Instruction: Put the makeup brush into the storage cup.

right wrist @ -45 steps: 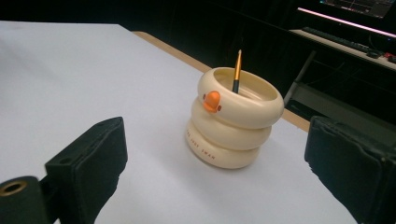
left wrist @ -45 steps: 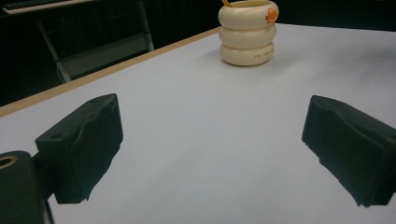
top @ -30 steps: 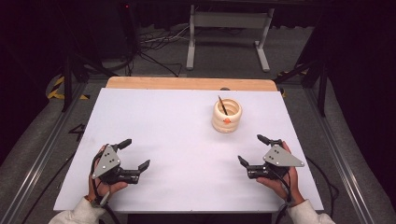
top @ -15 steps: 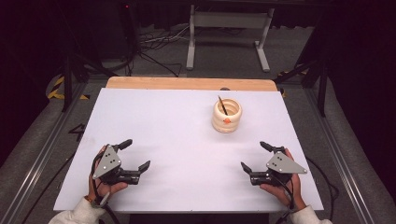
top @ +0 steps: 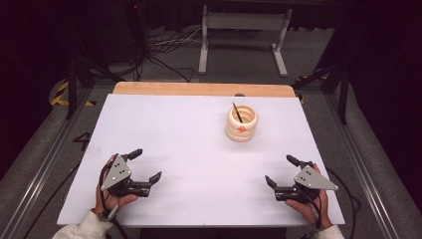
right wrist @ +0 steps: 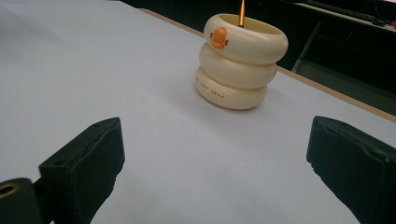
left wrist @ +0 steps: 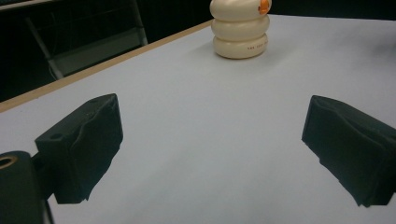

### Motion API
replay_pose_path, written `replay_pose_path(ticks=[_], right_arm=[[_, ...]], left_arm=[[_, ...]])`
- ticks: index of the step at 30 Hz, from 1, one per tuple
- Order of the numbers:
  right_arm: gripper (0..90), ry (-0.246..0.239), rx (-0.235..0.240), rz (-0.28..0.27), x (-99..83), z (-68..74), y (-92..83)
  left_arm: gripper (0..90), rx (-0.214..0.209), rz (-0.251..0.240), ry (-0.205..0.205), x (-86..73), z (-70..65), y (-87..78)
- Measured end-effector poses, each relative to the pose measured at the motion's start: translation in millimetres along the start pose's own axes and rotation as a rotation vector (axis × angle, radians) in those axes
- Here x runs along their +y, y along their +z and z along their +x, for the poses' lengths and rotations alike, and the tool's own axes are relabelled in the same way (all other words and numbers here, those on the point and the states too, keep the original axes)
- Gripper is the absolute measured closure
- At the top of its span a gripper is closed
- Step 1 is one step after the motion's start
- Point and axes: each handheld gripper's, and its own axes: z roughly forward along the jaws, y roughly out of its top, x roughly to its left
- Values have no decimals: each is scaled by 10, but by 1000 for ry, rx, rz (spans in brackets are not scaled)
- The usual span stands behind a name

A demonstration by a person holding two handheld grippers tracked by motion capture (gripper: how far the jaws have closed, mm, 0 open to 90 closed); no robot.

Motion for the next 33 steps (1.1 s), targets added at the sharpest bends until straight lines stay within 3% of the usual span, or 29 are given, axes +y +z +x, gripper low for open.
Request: replay_pose_path(ticks=[15, 19, 21, 33], right_arm=[[55, -16, -23, -45, 85, 19, -37], [57, -11, -19, -52, 101, 37, -42], [60, 34, 8, -61, 106, 37, -35], [65, 17, -11, -74, 124, 37, -60]], left_arm=[[61, -9, 7, 12, 1, -30, 6], [61, -10, 7, 9, -2, -32, 9], [61, -11, 12, 12, -4, -25, 19], [60, -4, 26, 11, -3, -22, 44]])
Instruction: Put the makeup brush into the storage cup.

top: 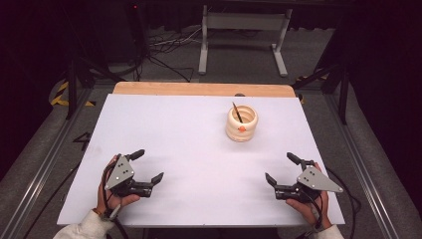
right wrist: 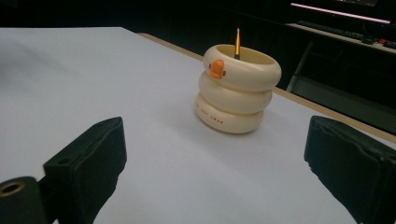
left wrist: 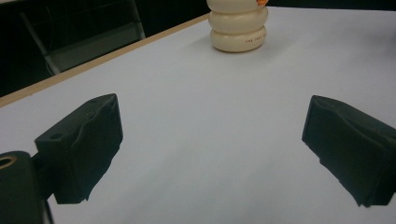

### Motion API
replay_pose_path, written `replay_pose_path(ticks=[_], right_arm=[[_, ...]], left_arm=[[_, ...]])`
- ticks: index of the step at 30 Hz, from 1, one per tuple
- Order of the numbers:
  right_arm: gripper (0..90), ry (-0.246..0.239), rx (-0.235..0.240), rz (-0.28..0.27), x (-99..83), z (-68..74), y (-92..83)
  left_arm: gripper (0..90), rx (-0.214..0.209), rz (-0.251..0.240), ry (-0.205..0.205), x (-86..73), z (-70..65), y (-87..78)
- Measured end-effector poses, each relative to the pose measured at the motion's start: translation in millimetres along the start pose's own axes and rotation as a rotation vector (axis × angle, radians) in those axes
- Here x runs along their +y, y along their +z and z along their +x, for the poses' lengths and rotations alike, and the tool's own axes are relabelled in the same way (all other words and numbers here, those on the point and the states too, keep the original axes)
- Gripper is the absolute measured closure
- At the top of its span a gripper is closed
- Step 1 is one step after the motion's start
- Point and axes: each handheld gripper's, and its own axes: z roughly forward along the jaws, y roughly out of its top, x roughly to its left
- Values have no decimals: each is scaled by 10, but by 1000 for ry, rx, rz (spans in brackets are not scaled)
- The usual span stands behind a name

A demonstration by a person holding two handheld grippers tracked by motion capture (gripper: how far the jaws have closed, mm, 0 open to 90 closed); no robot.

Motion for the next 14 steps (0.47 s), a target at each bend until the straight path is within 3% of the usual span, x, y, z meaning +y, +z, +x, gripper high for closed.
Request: replay_pose_path(ticks=[5, 14], right_arm=[[82, 2, -31, 5, -11, 5, 1], [88, 7, -29, 26, -10, 26, 38]], left_arm=[[59, 4, 1, 1, 1, -4, 1], [59, 7, 1, 5, 0, 1, -22]])
